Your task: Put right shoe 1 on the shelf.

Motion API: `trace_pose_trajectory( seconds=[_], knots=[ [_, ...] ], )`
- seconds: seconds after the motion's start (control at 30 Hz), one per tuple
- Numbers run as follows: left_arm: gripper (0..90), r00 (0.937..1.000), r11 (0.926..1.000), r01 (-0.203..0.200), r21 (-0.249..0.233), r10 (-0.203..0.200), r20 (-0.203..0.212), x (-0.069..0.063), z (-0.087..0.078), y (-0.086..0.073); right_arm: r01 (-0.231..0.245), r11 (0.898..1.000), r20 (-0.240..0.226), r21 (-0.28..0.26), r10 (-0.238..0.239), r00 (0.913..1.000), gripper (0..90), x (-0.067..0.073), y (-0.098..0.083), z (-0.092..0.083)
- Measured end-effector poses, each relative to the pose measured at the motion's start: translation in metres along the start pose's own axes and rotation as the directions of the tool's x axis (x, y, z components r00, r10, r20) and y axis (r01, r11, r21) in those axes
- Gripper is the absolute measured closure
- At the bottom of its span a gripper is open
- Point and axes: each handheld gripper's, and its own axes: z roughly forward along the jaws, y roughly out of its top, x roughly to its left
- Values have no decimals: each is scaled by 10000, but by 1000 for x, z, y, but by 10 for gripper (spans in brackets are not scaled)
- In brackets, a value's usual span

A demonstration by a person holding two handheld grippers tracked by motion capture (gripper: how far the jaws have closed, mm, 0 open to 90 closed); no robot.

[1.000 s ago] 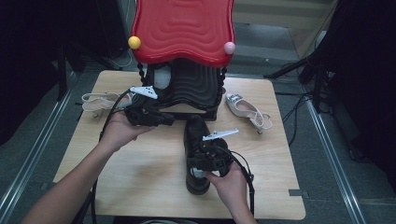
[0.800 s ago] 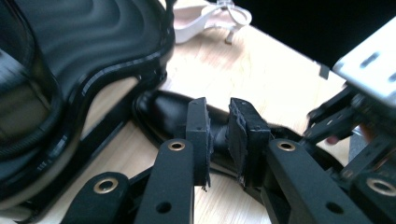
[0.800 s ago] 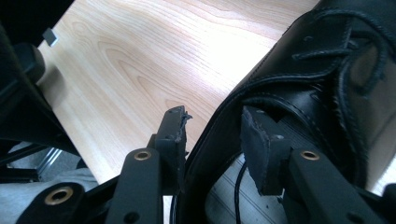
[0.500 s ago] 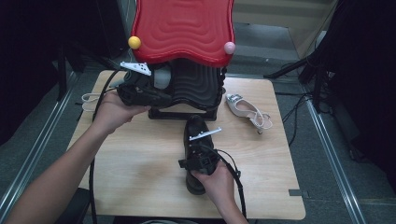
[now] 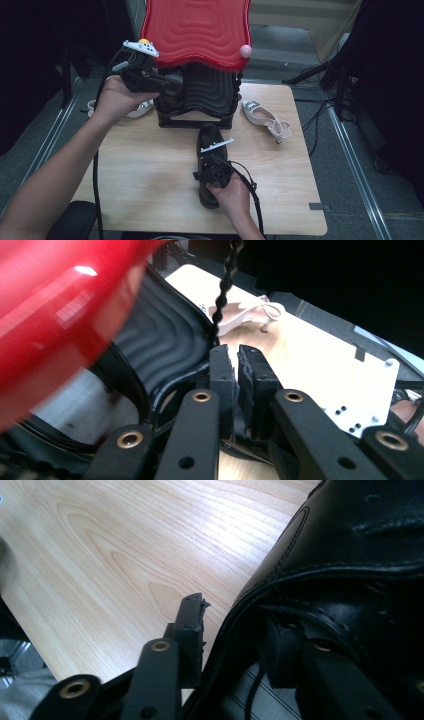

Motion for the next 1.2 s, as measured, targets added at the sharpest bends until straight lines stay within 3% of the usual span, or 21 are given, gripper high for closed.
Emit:
trace_pose_trajectory(
  seconds=[0.3, 0.47, 0.83, 1.2],
  knots=[
    [900, 9999, 10000, 10, -86, -11, -120, 7, -8, 15, -411, 9990, -175, 173, 414, 9990, 857, -17, -5, -14],
    [900, 9996, 9999, 1, -158, -5, -290, 9, -14, 28, -554, 9983, -442, -153, 546, 9975, 865, -26, -7, -27],
    [900, 9923, 9994, -208, -279, 172, -1229, 17, -25, 69, -931, 9922, -667, -833, 877, 9939, 870, -47, -9, -62],
    [896, 9870, 10000, 28, -84, -41, -1605, 27, -12, 73, -919, 9881, -936, -1234, 806, 9923, 868, -48, -6, -91]
  ],
)
